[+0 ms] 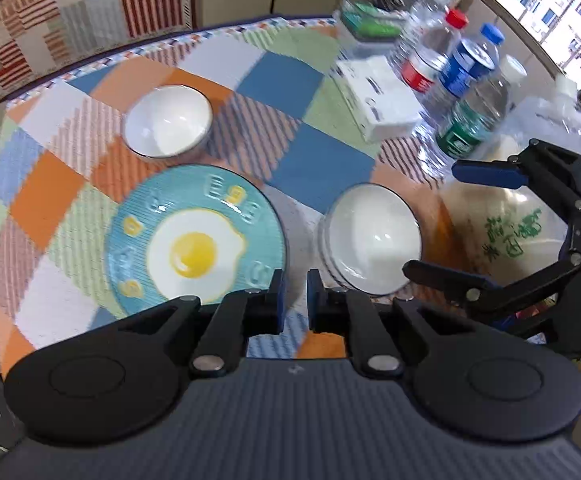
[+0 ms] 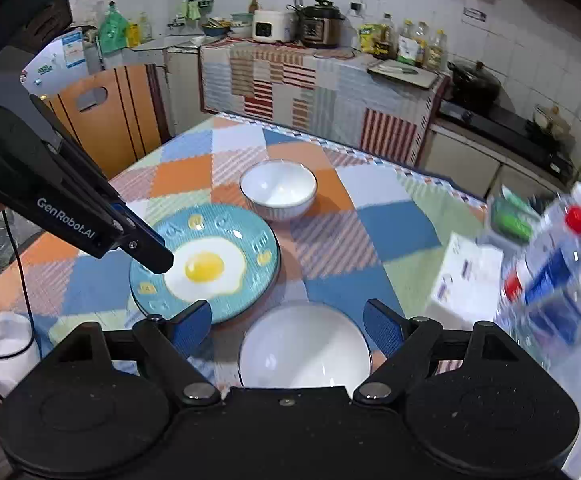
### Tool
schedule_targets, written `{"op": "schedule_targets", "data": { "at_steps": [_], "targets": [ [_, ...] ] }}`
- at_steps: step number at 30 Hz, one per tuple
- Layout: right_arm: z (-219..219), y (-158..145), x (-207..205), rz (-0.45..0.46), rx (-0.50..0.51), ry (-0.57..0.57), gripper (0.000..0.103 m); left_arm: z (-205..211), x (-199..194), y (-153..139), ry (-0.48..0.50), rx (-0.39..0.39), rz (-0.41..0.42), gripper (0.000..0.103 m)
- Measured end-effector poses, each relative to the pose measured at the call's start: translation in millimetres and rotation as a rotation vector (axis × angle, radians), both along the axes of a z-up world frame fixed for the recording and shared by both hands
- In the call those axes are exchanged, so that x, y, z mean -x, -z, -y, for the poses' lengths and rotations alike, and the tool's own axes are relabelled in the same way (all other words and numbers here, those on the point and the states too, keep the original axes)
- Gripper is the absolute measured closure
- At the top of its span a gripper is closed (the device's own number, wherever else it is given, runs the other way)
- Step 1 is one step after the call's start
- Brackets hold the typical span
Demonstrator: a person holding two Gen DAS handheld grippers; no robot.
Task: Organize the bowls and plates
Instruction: 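Move the left gripper to the third white bowl and grasp its rim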
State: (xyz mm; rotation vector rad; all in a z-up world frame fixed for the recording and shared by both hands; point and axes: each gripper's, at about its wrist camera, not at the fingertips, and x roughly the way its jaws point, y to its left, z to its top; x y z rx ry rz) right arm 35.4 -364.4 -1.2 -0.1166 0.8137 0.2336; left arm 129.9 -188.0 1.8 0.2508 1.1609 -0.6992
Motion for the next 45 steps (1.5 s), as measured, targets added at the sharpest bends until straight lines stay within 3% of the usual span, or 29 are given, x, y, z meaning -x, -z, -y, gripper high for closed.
{"op": "schedule_targets", "data": {
  "at_steps": [9, 13, 15, 19, 24, 27, 33, 38, 42, 45],
  "targets": [
    [-26, -10, -55, 0.024, -0.012, -0.057, 0.016, -23, -39, -12, -0.037, 0.0, 0.051, 0.09],
    [-37, -1, -92, -0.019, -0.029, -0.072, 0.016, -30, -65, -6, -0.057, 0.021, 0.073, 0.074],
    [-45, 4, -110, -0.042, -0.003, -0.085, 0.016, -32, -78, 1, -0.076, 0.008, 0.104, 0.073],
    [-50, 16, -145, -0.091, -0.009, -0.083, 0.016, -39, -107, 18, -0.109, 0.027, 0.101, 0.068],
    [-38, 47, -190, -0.194, -0.134, -0.022, 0.016, -46, -145, 48, -0.17, 0.055, 0.083, 0.063],
    [-41, 67, -208, -0.196, -0.108, -0.013, 0.016, -48, -167, 67, -0.207, 0.072, 0.055, 0.063],
    [-29, 109, -249, -0.262, -0.191, 0.083, 0.016, -47, -199, 107, -0.301, 0.09, 0.053, 0.063],
    [-20, 131, -265, -0.279, -0.211, 0.166, 0.017, -54, -219, 137, -0.392, 0.138, -0.005, 0.067],
    [-10, 146, -276, -0.315, -0.277, 0.231, 0.035, -53, -225, 155, -0.4, 0.152, -0.031, 0.074],
    [-7, 156, -286, -0.345, -0.307, 0.291, 0.066, -45, -229, 162, -0.405, 0.137, -0.039, 0.074]
  ]
}}
